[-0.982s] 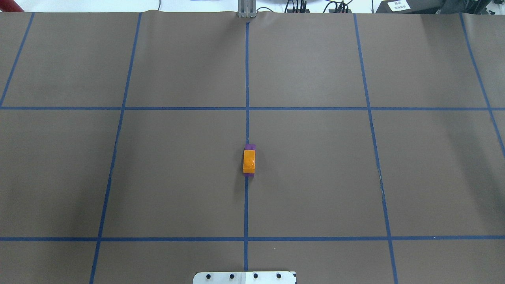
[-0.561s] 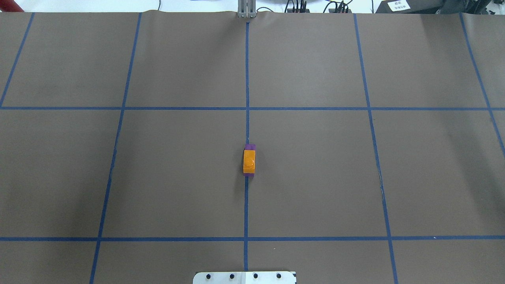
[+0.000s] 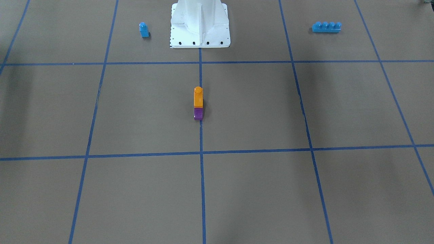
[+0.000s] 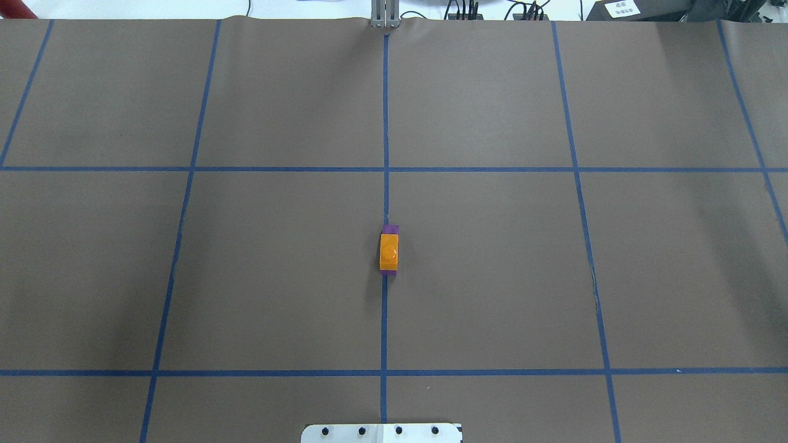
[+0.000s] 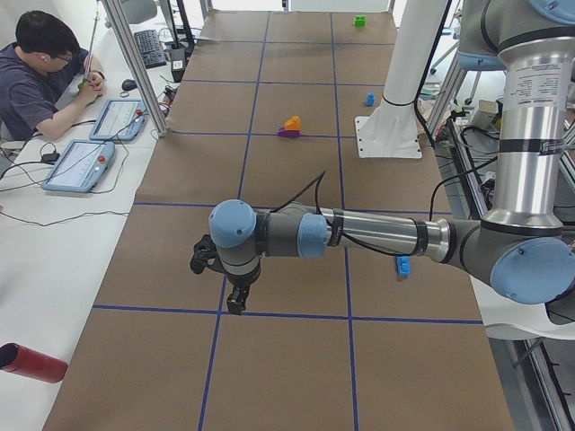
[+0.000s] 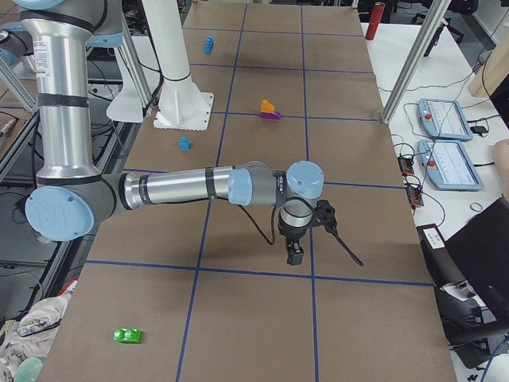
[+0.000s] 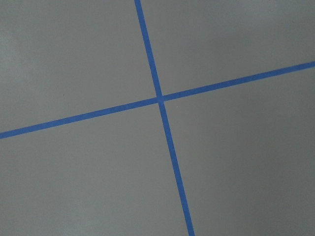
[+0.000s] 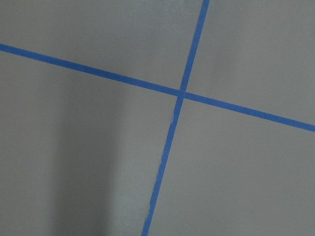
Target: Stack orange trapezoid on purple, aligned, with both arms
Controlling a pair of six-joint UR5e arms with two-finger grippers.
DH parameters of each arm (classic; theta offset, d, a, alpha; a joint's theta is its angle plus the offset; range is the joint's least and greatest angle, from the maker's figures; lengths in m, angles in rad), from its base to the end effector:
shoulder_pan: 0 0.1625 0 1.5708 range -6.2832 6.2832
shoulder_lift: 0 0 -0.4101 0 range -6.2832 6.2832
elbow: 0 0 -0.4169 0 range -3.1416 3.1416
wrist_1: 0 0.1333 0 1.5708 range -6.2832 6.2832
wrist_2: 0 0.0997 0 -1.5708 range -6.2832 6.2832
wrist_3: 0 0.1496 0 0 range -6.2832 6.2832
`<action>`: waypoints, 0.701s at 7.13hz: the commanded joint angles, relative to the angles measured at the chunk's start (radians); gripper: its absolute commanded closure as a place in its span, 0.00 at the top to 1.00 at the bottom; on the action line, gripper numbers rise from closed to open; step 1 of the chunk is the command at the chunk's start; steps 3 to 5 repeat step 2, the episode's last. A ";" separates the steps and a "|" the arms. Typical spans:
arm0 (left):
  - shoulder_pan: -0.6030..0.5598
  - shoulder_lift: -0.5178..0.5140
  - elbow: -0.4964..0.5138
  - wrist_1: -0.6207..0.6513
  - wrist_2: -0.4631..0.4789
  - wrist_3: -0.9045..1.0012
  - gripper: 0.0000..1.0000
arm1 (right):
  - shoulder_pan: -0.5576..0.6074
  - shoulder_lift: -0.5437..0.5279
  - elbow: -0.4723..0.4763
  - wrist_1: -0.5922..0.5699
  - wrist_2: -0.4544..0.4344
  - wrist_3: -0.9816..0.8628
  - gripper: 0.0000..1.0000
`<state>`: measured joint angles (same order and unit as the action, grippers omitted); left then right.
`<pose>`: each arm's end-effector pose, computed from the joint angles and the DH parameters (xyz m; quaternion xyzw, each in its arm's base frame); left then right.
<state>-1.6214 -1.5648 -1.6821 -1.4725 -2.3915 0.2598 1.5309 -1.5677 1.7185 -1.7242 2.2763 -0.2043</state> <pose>-0.0497 -0.5107 0.6301 0.0648 0.3936 0.0971 0.9118 0.0158 -0.5139 0.6241 0.0271 -0.3444 -0.1139 0.9315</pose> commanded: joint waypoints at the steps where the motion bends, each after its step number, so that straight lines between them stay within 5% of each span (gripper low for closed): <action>1: 0.000 -0.001 -0.001 0.001 0.002 -0.001 1.00 | 0.000 0.000 0.000 0.000 0.005 -0.001 1.00; 5: 0.000 -0.001 -0.002 0.003 0.002 -0.002 1.00 | 0.000 0.000 0.000 0.000 0.005 -0.001 1.00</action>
